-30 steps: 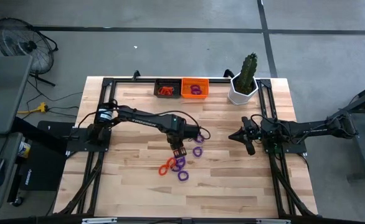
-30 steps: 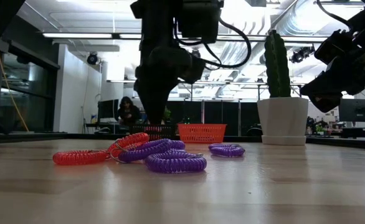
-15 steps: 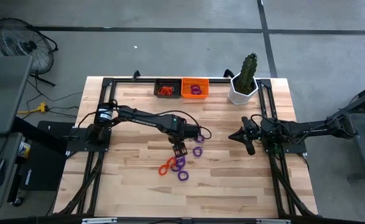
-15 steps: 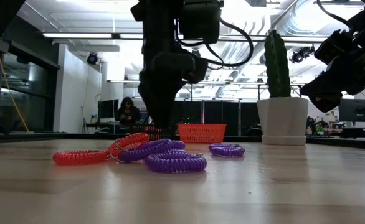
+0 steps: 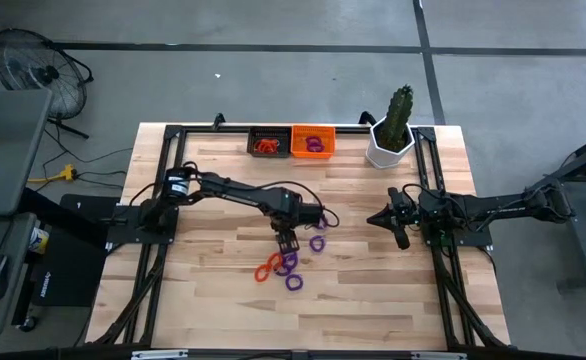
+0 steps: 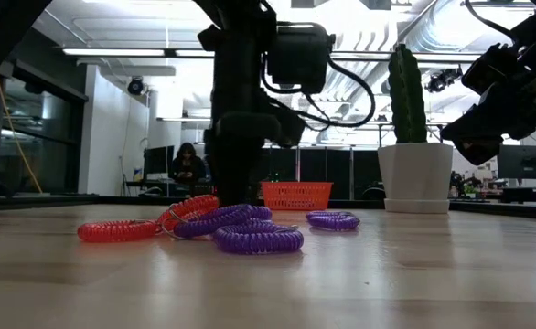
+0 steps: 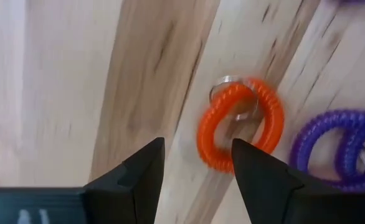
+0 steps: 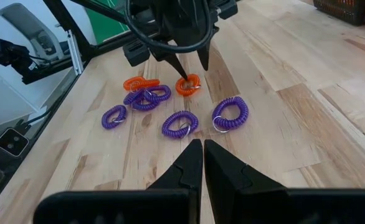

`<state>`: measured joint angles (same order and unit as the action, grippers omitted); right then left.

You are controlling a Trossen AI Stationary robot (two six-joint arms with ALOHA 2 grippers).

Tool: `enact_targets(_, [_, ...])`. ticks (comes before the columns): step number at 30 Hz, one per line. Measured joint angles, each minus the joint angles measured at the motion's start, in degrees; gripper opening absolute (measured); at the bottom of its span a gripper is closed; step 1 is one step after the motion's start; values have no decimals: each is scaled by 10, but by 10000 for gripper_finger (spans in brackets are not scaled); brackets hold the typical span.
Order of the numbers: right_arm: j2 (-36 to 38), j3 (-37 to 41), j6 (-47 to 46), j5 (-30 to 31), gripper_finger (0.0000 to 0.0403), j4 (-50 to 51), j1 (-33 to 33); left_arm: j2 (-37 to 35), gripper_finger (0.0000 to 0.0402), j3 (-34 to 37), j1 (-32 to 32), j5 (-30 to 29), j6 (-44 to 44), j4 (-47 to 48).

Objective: Sort spring keychains into baskets
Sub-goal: Put the orange spring keychain into the black basket

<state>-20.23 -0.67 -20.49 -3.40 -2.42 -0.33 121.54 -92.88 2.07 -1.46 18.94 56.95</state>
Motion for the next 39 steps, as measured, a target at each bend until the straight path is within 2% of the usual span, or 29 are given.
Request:
enact_targets(22, [0,0,0,0,12,0,0,29,179,-2,-6,24,-11,1])
enact_targets(39, [0,0,0,0,12,0,0,30,49,-1,-7,60,-7,2])
